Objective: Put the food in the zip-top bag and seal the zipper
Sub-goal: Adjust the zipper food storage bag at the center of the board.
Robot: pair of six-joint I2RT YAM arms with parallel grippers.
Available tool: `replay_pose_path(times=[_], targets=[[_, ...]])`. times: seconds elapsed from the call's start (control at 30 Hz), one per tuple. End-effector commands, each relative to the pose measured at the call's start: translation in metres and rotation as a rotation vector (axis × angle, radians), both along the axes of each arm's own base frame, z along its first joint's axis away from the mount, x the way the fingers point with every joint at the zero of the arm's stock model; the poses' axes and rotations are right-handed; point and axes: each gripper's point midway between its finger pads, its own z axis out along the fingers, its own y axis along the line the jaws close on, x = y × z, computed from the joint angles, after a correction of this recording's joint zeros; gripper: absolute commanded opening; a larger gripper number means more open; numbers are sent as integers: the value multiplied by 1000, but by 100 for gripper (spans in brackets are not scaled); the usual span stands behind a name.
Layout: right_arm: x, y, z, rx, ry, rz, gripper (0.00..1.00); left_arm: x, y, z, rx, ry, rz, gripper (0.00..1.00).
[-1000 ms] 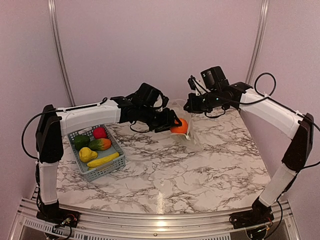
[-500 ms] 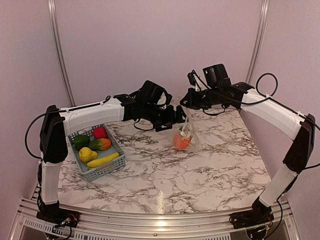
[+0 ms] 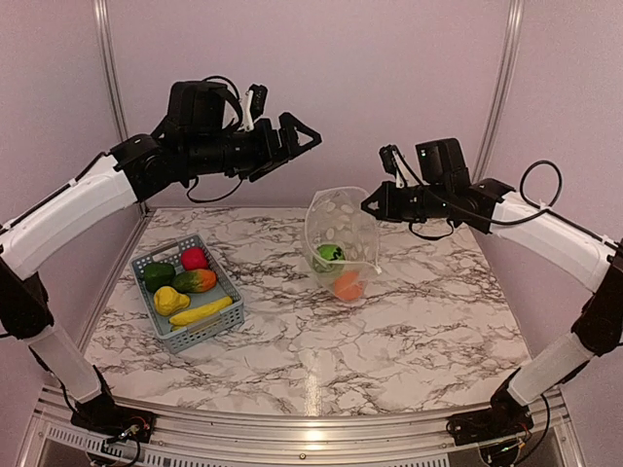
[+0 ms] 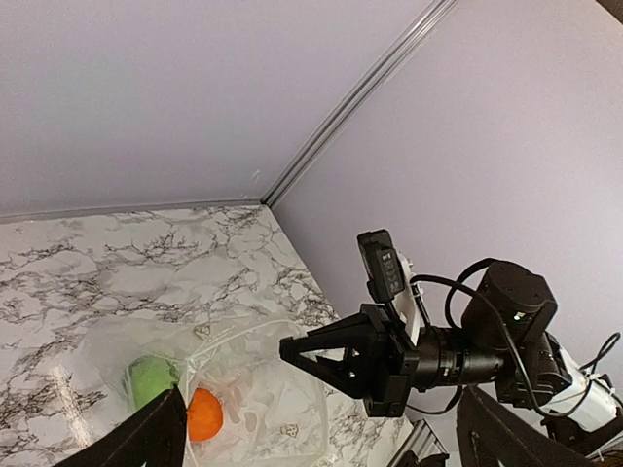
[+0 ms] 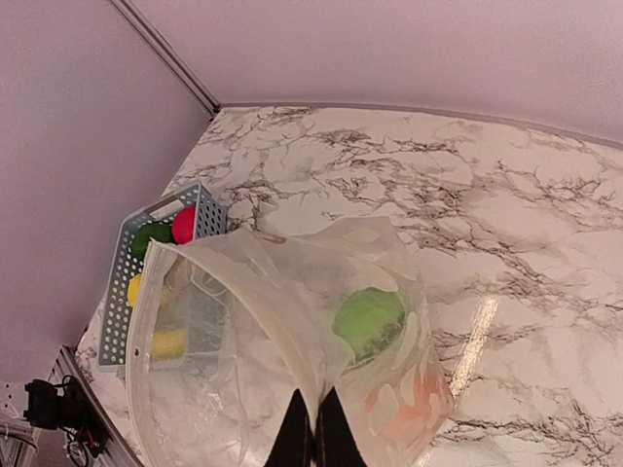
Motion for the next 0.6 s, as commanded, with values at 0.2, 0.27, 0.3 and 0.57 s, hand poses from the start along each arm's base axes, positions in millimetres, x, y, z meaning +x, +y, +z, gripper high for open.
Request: replay_pose_path(times=[0.2, 0.27, 0.3, 0.57], targets=[[7, -7, 53, -16, -108, -39, 0, 2, 118, -72, 290, 23, 287, 97], [11, -14, 58, -71, -125, -53, 0, -2, 143, -94, 349, 66, 329, 96], [13, -18, 59, -97, -135, -59, 0, -4, 154, -104, 379, 85, 338, 94], [13, -48, 32, -153, -93, -70, 0, -26, 222, -171, 677, 192, 366, 92]])
